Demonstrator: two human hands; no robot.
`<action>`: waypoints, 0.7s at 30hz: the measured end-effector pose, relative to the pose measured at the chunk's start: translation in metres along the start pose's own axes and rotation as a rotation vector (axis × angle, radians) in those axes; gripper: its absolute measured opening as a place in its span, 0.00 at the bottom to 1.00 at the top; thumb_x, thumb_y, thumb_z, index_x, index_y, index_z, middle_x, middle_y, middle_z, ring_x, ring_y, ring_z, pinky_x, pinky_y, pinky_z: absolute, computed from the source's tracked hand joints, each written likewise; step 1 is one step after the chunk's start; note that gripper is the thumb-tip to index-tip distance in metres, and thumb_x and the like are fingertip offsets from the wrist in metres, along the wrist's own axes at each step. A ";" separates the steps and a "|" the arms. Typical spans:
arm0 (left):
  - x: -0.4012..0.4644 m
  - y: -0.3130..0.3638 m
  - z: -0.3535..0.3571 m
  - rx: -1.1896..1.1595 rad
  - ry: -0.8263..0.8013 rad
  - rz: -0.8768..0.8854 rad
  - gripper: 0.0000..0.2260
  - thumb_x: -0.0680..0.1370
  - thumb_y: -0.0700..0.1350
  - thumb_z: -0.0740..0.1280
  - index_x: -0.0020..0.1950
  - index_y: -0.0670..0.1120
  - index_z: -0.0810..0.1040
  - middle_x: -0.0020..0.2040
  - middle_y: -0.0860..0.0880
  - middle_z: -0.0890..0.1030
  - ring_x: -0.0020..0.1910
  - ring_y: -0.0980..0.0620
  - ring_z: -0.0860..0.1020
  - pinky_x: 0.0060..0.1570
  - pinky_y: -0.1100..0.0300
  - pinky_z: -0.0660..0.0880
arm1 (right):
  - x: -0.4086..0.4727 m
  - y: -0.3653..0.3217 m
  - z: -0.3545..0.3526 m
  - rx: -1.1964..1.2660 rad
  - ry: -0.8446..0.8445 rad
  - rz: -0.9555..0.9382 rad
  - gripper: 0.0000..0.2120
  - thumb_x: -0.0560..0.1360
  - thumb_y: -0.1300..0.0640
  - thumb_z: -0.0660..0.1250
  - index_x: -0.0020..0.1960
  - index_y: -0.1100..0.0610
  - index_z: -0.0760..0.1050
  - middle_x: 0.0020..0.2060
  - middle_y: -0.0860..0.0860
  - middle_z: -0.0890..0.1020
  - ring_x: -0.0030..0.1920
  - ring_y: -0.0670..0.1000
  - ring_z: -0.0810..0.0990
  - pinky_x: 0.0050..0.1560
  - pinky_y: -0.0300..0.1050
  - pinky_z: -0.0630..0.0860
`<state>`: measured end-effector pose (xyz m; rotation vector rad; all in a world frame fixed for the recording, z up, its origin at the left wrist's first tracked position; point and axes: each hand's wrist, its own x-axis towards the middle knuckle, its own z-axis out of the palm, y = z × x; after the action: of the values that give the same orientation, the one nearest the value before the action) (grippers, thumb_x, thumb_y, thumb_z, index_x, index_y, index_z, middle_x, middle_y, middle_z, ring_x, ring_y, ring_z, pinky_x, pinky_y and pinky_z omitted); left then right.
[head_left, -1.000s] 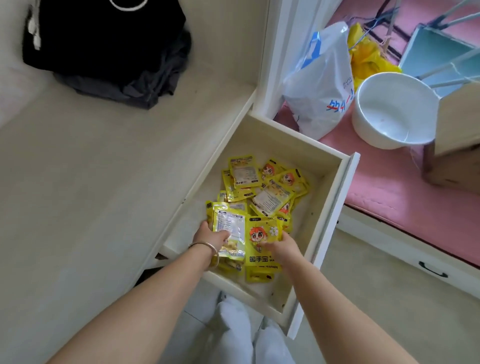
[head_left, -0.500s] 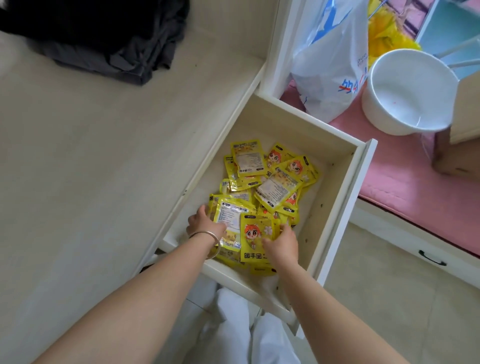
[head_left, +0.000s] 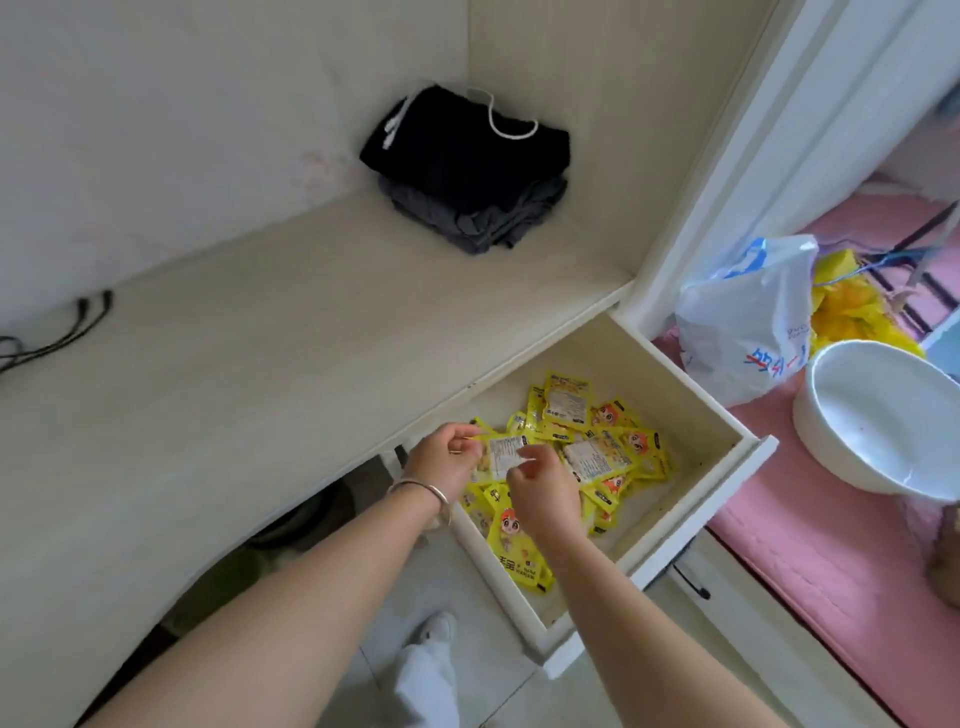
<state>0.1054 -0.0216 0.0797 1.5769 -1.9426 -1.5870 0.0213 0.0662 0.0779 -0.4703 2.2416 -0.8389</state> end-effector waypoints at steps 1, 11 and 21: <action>-0.013 -0.003 -0.011 -0.028 0.047 0.012 0.10 0.76 0.40 0.65 0.56 0.46 0.79 0.46 0.51 0.79 0.47 0.54 0.77 0.46 0.65 0.72 | -0.010 -0.008 0.002 -0.015 -0.034 -0.051 0.16 0.74 0.59 0.60 0.60 0.54 0.74 0.52 0.50 0.82 0.48 0.57 0.82 0.49 0.51 0.79; -0.144 -0.078 -0.154 -0.204 0.513 -0.114 0.06 0.75 0.44 0.66 0.50 0.53 0.79 0.48 0.51 0.82 0.51 0.50 0.80 0.56 0.53 0.75 | -0.130 -0.080 0.084 -0.185 -0.385 -0.443 0.13 0.75 0.59 0.60 0.57 0.54 0.78 0.53 0.52 0.83 0.54 0.55 0.79 0.47 0.40 0.71; -0.268 -0.200 -0.273 -0.372 0.842 -0.274 0.07 0.75 0.43 0.66 0.48 0.55 0.77 0.52 0.46 0.83 0.55 0.46 0.80 0.58 0.48 0.76 | -0.264 -0.123 0.216 -0.331 -0.705 -0.690 0.12 0.75 0.60 0.60 0.55 0.53 0.78 0.50 0.49 0.81 0.44 0.49 0.76 0.41 0.40 0.69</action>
<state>0.5241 0.0514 0.1552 1.9417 -0.9701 -0.9942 0.3706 0.0247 0.1681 -1.4921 1.5408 -0.4842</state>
